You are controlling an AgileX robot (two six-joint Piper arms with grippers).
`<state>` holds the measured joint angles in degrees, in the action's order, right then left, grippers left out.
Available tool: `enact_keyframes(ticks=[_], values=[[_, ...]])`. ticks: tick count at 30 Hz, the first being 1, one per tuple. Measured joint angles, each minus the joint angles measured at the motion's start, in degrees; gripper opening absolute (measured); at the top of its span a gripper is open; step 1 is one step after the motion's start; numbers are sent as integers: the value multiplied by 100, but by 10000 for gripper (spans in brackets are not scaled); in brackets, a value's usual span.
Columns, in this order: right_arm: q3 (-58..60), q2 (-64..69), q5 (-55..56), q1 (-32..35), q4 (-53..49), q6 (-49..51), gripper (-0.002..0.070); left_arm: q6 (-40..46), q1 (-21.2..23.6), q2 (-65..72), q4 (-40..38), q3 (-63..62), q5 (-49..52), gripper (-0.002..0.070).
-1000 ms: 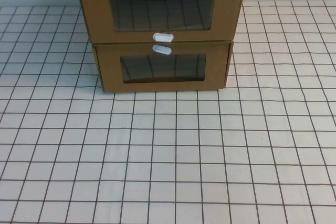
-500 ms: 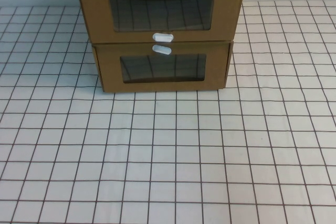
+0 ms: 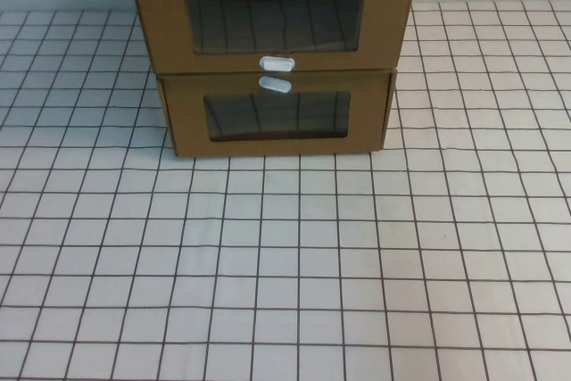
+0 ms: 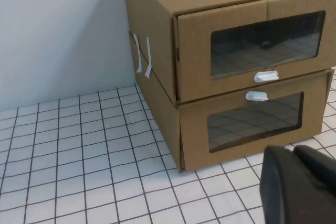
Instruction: Close the shoe box
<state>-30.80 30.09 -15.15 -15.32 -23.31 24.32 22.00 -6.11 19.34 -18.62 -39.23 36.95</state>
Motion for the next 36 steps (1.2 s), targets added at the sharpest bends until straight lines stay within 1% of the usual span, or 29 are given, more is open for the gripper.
enact_keyframes(ticks=[21,30,32,36], values=[[0,0,0,0,10,9,-13,0,0,0,37,0,0,-6],[0,0,0,0,10,9,-13,0,0,-167,510,13,11,-6],[0,0,0,0,10,9,-13,0,0,-278,520,150,-179,-6],[0,0,0,0,10,9,-13,-446,0,-642,535,905,-1256,-6]])
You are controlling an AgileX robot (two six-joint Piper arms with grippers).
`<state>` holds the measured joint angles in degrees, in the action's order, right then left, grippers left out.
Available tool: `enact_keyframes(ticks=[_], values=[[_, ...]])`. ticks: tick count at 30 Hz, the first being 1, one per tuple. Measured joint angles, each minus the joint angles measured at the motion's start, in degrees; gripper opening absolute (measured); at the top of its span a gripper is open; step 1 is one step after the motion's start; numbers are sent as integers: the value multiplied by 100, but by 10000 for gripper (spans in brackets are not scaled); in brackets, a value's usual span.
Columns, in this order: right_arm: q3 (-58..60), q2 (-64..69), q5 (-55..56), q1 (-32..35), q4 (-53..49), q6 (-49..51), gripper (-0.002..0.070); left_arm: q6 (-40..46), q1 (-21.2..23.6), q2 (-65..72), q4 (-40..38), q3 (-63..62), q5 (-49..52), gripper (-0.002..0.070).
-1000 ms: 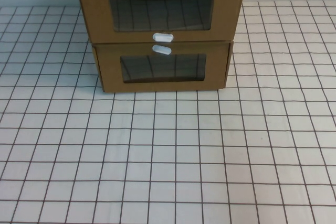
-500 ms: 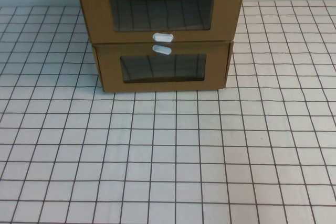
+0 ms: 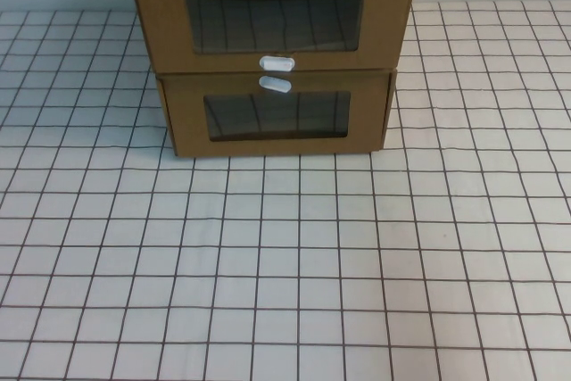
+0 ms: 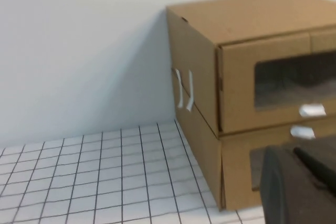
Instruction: Close the shoe box
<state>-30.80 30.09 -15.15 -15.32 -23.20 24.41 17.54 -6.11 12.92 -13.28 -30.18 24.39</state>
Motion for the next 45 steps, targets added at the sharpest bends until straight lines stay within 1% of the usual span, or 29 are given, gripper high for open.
enact_keyframes(ticks=[3,6,12,16,18,23,29,45], values=[[0,0,0,0,0,0,-13,-410,0,-414,0,814,-685,-6],[0,0,0,0,0,0,-13,-858,0,-798,151,1628,-909,-5],[0,0,0,0,0,0,-13,-2445,0,-1307,1271,2603,-921,-6],[0,0,0,0,0,0,-13,-2986,-30,-1338,1672,2975,-967,-6],[0,0,0,0,0,0,-13,-3090,-133,-1338,1725,3118,-953,-6],[0,0,0,0,0,0,-13,-3153,-396,-1347,1750,3161,-405,-6],[0,0,0,0,8,0,-13,-3132,-444,-1347,1759,3171,-184,-6],[0,0,0,0,8,0,-13,-3129,-444,-1347,1779,3171,-184,-6]])
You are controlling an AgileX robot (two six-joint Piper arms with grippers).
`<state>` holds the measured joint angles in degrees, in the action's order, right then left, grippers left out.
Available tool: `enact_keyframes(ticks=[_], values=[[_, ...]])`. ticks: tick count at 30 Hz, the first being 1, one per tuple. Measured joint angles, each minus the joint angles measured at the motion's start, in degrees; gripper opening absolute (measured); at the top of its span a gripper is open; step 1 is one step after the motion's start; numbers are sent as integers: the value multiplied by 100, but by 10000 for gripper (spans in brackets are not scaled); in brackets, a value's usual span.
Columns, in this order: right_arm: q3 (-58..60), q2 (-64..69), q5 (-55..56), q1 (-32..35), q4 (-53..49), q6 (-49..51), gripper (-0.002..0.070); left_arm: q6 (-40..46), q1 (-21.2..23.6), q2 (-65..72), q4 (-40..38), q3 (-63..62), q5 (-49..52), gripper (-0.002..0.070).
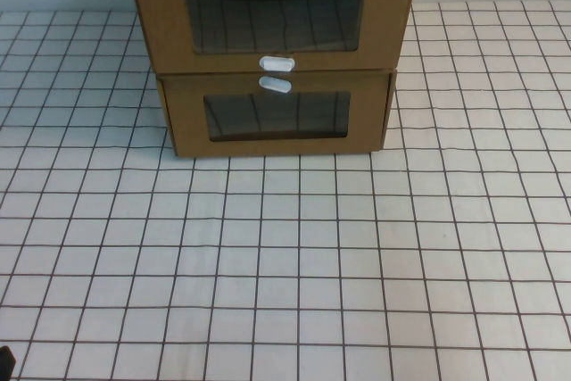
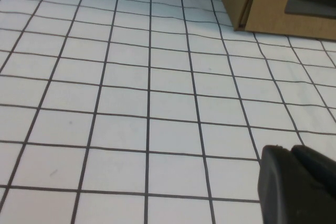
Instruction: Close the shoe box
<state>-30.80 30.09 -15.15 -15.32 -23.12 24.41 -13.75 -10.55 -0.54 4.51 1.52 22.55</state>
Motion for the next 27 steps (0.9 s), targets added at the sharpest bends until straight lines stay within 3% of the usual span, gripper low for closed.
enact_keyframes(ticks=[15,27], values=[[18,-304,-74,140,-89,0,-13,0,0,-14,0,0,9,-6],[918,-914,-227,503,-120,0,-13,9,0,-14,0,0,11,-6]])
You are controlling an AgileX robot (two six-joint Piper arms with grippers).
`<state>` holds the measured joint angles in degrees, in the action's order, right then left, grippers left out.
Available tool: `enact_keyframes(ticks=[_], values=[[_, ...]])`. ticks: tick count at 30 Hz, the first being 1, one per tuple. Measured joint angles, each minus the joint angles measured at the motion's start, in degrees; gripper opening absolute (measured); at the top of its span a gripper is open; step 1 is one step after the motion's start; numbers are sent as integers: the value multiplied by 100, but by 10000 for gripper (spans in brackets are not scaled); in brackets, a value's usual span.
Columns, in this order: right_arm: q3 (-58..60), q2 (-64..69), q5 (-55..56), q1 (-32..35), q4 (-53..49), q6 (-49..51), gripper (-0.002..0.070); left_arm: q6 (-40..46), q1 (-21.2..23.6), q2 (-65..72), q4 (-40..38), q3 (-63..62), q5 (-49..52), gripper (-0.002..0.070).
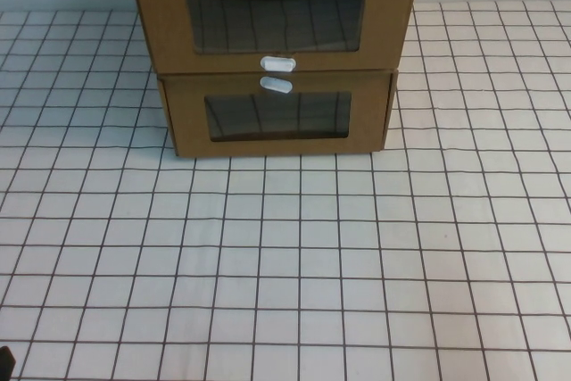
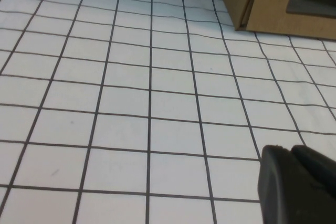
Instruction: Close the shoe box
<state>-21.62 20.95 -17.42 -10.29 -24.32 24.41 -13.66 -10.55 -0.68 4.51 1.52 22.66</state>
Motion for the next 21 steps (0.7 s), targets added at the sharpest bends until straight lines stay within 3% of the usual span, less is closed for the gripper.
enact_keyframes(ticks=[8,15,21], values=[[599,-439,0,0,317,-75,-13,0,0,0,0,0,0,-6],[1677,-1513,133,241,1846,-1584,-13,0,0,0,0,0,0,-5],[2288,-2122,534,775,2306,-1874,-13,0,0,0,0,0,0,-6]])
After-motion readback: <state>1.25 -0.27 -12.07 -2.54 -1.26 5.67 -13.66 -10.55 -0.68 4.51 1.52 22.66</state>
